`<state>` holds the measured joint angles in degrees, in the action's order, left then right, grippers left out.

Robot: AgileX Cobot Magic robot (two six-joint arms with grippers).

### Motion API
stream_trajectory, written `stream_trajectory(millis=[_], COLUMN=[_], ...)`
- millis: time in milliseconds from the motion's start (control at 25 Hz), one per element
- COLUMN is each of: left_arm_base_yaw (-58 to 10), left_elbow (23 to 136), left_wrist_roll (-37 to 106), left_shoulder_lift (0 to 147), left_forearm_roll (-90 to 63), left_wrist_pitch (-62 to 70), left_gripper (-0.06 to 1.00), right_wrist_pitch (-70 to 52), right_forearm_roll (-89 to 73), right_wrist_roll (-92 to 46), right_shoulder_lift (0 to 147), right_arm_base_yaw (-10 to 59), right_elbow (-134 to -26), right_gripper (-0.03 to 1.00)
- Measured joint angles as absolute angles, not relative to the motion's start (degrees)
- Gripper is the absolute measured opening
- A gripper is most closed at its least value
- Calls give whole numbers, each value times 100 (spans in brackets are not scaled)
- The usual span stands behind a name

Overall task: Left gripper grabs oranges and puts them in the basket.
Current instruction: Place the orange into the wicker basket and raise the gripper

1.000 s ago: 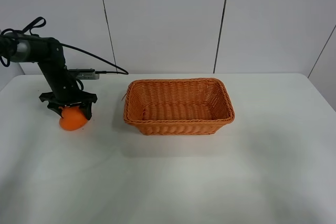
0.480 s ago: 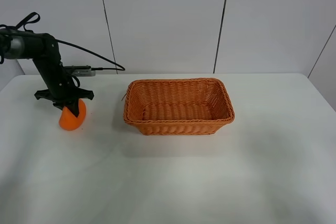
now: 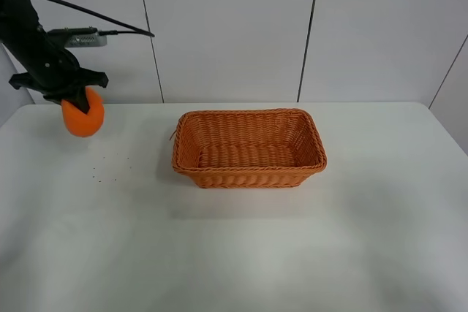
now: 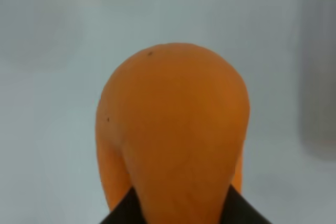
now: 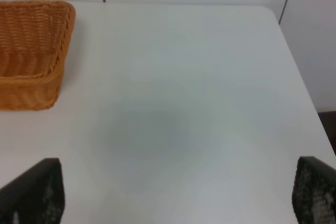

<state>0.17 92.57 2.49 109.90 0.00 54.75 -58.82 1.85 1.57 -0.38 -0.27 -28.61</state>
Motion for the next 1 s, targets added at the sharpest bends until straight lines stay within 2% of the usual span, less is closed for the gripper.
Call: stream_trajectory(millis=[320,600,840,1000], left_arm_base_yaw=[-193,-1341,-2393,-2869], left_elbow=[9435,9462,9485,9953], left_wrist_roll=[236,236,77,0], left_shoulder_lift=[10587,10587,10600,10976], left_forearm_roll=[-353,-353,-358,-401], left_wrist_pitch=[5737,5686,5096,5052], left_gripper=[23,23,23,23], right_wrist_pitch=[-5882,-5882,-5882,-5882], right_forearm_roll=[185,185,185,185], right_wrist_roll=[157,157,157,157], right_shoulder_lift=[-38,-38,-38,-38], right_arm_base_yaw=[-27,-27,-27,-27], right_elbow=[-2861,-2861,-2861,-2861], right_gripper=[69,69,69,69])
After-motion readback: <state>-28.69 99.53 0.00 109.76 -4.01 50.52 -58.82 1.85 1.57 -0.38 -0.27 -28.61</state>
